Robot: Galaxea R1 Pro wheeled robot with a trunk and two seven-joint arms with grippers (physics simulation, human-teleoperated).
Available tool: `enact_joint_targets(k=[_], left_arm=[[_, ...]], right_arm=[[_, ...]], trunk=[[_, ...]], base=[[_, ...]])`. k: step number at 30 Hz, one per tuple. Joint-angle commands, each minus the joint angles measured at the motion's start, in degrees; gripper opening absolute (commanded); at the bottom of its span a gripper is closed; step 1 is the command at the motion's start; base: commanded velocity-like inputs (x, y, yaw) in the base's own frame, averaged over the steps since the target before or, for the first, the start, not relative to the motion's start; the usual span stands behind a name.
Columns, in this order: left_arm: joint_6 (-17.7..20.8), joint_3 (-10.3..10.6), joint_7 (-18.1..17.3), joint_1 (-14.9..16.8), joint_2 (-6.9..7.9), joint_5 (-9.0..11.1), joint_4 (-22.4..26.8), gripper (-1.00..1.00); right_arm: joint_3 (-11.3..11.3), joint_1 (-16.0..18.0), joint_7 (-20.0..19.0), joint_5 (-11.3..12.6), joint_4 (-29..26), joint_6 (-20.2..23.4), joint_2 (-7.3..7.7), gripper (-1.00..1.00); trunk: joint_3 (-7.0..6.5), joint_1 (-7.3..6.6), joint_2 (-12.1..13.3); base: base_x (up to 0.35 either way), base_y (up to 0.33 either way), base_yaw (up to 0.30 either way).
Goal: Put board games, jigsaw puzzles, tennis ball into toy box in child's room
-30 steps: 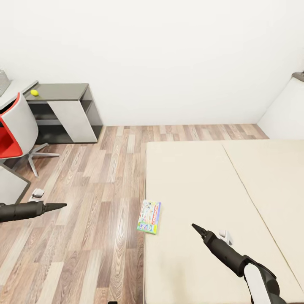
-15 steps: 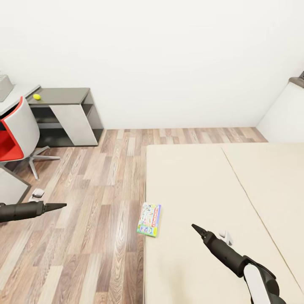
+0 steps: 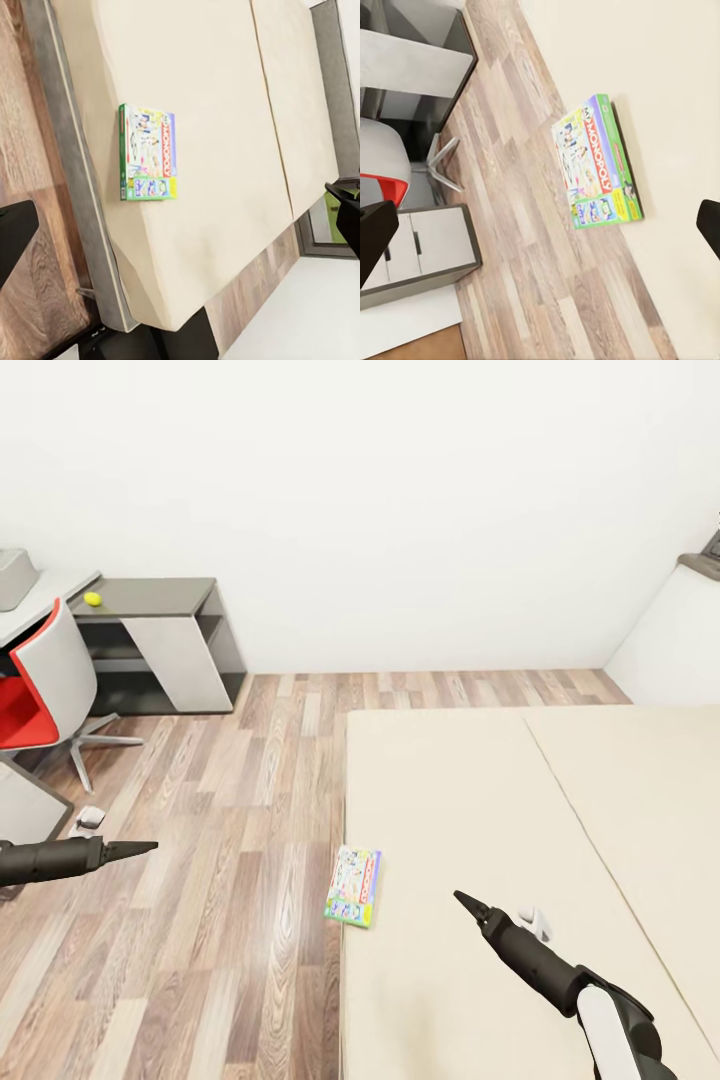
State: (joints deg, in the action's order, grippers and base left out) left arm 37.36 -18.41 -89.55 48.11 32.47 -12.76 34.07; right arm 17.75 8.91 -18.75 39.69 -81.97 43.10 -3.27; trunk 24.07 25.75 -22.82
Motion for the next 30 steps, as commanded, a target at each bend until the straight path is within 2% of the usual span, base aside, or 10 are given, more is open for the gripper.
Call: enact_joint_targets(k=[1,4,12,30], left_arm=[[0.6,-0.3,-0.5,0.1,-0.04,-0.6,0.0,1.00],[0.6,-0.3,-0.5,0.1,-0.04,-0.6,0.0,1.00],[0.6,-0.3,-0.5,0.1,-0.04,-0.6,0.0,1.00],[0.6,-0.3,-0.5,0.1,-0.04,-0.6,0.0,1.00]], right_arm=[[0.2,0.1,-0.2,-0.1,0.0,0.4,-0.06,1.00],[0.1,0.1,-0.2,-0.1,0.0,0.4,-0.08,1.00],[-1.9,0.1,-0.2,-0.1,0.2,0.1,0.01,1.00],[-2.2,0.1,-0.2,-0.1,1.2,0.1,0.16,1.00]], trunk=[[-0.01,0.03,-0.1],[-0.30,0.03,-0.1],[-1.06,0.03,-0.1],[-2.77,0.03,-0.1]], base=[[0.000,0.000,0.000],[0.000,0.000,0.000],[0.000,0.000,0.000],[0.000,0.000,0.000]])
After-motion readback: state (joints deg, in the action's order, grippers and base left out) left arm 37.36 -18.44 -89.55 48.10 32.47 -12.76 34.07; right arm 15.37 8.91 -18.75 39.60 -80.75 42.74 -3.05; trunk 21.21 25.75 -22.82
